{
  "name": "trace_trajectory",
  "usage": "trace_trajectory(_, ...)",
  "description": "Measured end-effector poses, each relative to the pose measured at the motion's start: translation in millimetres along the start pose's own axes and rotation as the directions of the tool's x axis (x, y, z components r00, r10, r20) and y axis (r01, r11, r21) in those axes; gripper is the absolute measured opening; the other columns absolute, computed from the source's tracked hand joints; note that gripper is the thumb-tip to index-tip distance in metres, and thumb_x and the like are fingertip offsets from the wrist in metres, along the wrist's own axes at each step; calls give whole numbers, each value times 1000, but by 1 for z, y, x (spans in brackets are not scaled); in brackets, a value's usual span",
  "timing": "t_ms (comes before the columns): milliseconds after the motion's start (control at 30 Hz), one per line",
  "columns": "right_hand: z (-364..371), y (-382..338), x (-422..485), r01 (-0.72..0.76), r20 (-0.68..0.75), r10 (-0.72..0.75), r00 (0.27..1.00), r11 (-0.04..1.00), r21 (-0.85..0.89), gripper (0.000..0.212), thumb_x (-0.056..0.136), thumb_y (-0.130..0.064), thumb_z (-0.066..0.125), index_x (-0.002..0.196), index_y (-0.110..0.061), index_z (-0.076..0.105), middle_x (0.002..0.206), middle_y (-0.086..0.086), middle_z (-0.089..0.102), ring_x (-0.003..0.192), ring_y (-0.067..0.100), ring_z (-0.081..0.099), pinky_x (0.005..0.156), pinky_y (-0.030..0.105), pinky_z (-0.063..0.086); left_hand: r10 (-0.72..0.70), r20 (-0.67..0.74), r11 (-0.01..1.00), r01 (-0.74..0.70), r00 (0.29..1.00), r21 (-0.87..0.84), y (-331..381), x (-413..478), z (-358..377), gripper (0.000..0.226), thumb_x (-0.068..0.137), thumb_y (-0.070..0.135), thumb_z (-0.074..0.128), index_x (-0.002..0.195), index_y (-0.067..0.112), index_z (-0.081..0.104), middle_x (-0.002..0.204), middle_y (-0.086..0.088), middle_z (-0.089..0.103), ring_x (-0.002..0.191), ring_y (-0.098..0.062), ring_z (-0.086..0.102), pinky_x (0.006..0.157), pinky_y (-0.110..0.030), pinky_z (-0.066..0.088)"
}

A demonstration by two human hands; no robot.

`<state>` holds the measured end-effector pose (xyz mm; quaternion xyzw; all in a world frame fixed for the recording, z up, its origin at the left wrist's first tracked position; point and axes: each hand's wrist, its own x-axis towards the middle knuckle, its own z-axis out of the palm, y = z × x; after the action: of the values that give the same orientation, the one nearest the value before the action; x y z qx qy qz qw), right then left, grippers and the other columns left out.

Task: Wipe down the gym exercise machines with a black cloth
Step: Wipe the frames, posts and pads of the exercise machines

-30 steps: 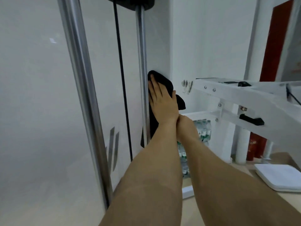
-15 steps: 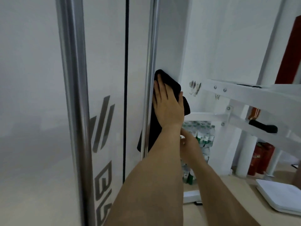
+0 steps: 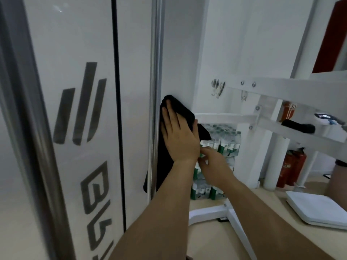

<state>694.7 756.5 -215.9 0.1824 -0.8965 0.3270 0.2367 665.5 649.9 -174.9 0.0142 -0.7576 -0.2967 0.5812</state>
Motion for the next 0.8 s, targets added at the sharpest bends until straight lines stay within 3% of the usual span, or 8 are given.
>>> trace_trajectory(200, -7, -2, 12, 47, -59, -46, 997, 999, 6, 38, 94, 1, 49, 123, -17, 66, 115, 4, 63, 95, 16, 59, 84, 29, 46, -4, -52, 1000, 3, 999, -19, 2, 10, 5, 74, 99, 43, 56, 150, 6, 17, 161, -18, 27, 148, -34, 29, 117, -45, 29)
trace_trajectory(300, 6, 6, 3, 29, -32, -29, 999, 1000, -3, 33, 96, -3, 49, 122, -17, 65, 114, 4, 62, 92, 20, 59, 83, 34, 49, 13, -56, 1000, -15, 998, -27, -8, -9, 9, 72, 100, 43, 54, 149, 8, 16, 160, -18, 28, 148, -34, 29, 118, -44, 27)
trace_trajectory(567, 61, 48, -50, -57, 113, 61, 992, 998, -36, 25, 95, -4, 48, 108, -14, 66, 117, 6, 63, 88, 22, 60, 78, 40, 52, 49, 101, 998, -52, 994, 32, -63, -116, 25, 64, 100, 34, 53, 143, -4, 24, 159, -25, 26, 146, -38, 22, 114, -50, 36)
trace_trajectory(700, 62, 56, -61, -17, 159, 23, 987, 999, -37, 34, 95, 3, 42, 116, -12, 64, 115, 10, 61, 96, 28, 58, 87, 45, 49, 63, 112, 995, -71, 992, 67, -54, -105, 20, 65, 101, 34, 52, 144, -5, 22, 159, -27, 23, 147, -41, 25, 116, -49, 31)
trace_trajectory(800, 53, 55, -52, -27, 96, 34, 995, 997, -78, 47, 91, 6, 41, 126, -16, 63, 116, 11, 62, 98, 28, 59, 86, 44, 50, 70, 45, 997, -71, 997, 32, -39, -73, 19, 66, 102, 36, 48, 146, -3, 19, 159, -26, 25, 148, -40, 25, 119, -46, 26)
